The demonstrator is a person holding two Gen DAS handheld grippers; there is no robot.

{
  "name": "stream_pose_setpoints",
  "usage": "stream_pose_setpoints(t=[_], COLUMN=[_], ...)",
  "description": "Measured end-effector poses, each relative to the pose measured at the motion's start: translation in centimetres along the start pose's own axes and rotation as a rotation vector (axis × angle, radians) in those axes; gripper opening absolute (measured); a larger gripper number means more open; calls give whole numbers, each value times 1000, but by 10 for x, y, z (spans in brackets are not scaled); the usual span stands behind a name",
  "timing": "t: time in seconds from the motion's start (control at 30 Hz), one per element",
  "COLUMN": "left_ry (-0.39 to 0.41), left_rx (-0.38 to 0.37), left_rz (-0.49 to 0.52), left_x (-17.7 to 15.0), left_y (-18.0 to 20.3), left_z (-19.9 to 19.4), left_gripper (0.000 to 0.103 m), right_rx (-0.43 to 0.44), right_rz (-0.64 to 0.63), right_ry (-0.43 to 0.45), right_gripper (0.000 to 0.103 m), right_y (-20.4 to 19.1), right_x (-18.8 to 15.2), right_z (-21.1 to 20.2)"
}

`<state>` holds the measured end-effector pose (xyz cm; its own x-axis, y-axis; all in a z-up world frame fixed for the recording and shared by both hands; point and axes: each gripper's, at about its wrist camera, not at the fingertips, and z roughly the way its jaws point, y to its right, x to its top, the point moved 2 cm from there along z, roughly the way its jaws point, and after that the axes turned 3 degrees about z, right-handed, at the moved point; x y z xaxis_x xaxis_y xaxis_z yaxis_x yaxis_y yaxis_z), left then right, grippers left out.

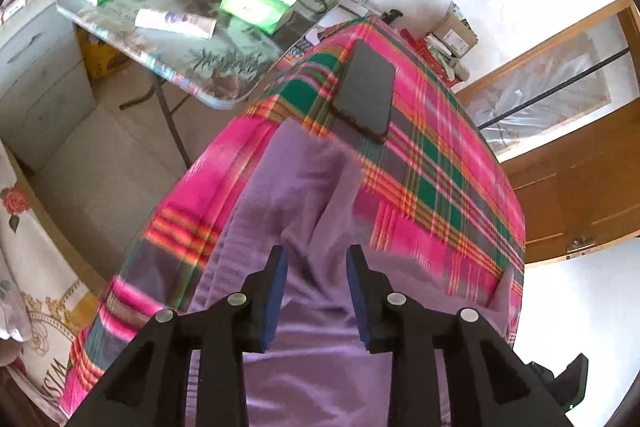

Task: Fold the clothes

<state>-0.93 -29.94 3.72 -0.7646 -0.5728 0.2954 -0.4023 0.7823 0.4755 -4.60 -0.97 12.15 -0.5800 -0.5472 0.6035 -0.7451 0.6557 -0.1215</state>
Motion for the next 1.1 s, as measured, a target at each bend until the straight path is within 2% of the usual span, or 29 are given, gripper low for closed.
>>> stream_pose_setpoints(t=[0.17,0.33,0.57,0.7,0.83,0.9,1.0,1.1], left_ry=[-31,-94,-157,-187,-157,-133,-95,-66], left_rx=[75,152,219,219,188,173,139,99], left_rz=[48,38,22,-9,1,6,20,-4], left_x=[22,37,45,41,38,37,32,26], left_y=[18,21,20,15,14,14,13,7], left_z=[11,34,53,60,53,48,38,27], left_gripper=[37,37,37,37,16,11,8,8], right_rx=[0,-2,1,-3,-4,4,48,127], right_rz=[-14,-6,-6,-11,-17,-12,17,47], right_ry=[-5,-15,-29,-30,-25,-15,29,97], right_gripper=[23,23,23,23,23,23,23,23], right_y=[-3,-1,-1,-1,0,1,3,5], right_x=[3,3,0,1,3,5,11,20], right_z=[0,3,8,5,-3,-9,-19,-29])
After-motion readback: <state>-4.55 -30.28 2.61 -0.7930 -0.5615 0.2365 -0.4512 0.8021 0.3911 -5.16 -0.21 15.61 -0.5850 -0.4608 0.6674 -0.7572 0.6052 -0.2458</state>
